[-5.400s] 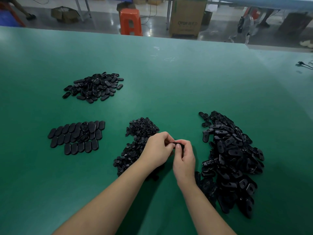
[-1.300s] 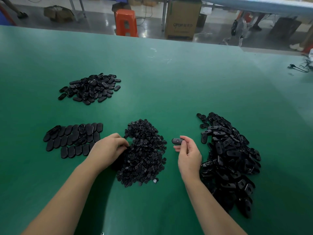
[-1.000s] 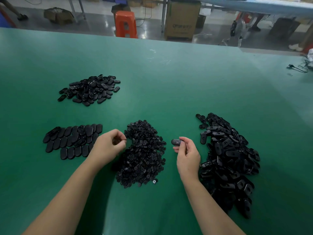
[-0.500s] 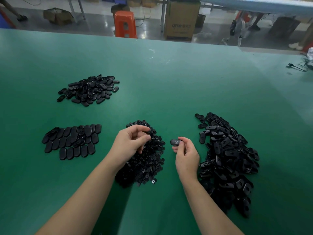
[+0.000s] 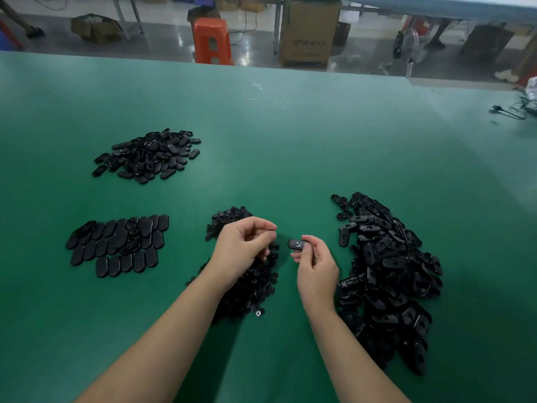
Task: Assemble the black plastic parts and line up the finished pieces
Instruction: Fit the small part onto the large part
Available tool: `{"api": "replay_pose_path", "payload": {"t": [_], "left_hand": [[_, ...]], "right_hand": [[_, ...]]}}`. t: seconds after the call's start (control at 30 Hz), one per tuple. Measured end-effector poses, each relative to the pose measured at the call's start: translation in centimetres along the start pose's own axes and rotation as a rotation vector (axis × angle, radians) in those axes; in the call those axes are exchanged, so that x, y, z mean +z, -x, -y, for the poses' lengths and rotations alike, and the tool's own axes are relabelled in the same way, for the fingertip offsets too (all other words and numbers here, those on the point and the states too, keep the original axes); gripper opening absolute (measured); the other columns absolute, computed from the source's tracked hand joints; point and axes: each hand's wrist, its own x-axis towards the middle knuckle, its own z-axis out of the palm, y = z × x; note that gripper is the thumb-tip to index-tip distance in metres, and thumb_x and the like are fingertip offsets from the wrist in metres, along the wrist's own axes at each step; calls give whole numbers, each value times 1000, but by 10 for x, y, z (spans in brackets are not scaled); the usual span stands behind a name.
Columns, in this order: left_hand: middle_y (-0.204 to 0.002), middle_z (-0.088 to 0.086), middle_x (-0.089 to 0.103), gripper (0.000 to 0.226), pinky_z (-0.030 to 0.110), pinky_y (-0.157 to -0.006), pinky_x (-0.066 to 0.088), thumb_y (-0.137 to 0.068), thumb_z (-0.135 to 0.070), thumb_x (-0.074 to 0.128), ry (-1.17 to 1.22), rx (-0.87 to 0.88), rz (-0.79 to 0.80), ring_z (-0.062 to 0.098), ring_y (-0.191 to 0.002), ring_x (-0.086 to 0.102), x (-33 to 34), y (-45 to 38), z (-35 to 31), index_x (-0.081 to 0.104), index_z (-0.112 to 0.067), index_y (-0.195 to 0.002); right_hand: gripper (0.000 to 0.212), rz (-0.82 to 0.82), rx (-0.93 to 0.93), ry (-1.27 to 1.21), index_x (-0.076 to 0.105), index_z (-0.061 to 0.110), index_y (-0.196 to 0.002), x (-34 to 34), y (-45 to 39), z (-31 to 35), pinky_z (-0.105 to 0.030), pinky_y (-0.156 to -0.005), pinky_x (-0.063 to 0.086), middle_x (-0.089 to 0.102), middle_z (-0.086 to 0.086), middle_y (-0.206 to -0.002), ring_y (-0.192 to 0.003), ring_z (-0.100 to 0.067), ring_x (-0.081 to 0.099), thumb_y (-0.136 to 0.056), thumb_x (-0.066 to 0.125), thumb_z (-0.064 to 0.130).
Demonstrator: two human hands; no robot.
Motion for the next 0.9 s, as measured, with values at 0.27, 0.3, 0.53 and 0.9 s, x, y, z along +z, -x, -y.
{"api": "replay_pose_path", "payload": {"t": [0.27,0.3,0.53,0.9], "left_hand": [[-78,8,72,18,25,-57,53,-95,3,62,109,-59,16,15,-57,59,20,-1,7,74,-9,-101],[-76,10,70,19,25,-57,53,-94,4,63,119,-71,16,16,-57,59,21,-1,7,73,-9,-104],[-67,4,67,16,24,-52,52,-93,1,66,91,-200,-92,11,-55,59,29,-4,12,77,-10,-88],[-59,-3,67,12,31,-49,55,-83,-5,73,-184,-244,-132,15,-42,58,54,-12,16,74,-15,-76]], "right_hand": [[21,-1,-15,11,65,33,-103,-1,0,0,-10,-69,48,72,14,-81,-80,2,70,-104,51,18],[20,-1,-14,10,66,33,-103,-1,0,0,-12,-70,49,72,14,-82,-80,2,70,-104,51,18],[20,-3,-3,-10,66,31,-105,0,0,0,-28,-77,57,73,15,-84,-79,0,71,-104,52,17],[22,0,-33,24,68,29,-104,-3,0,0,-35,-79,59,74,11,-93,-82,-4,71,-103,52,14]]}}
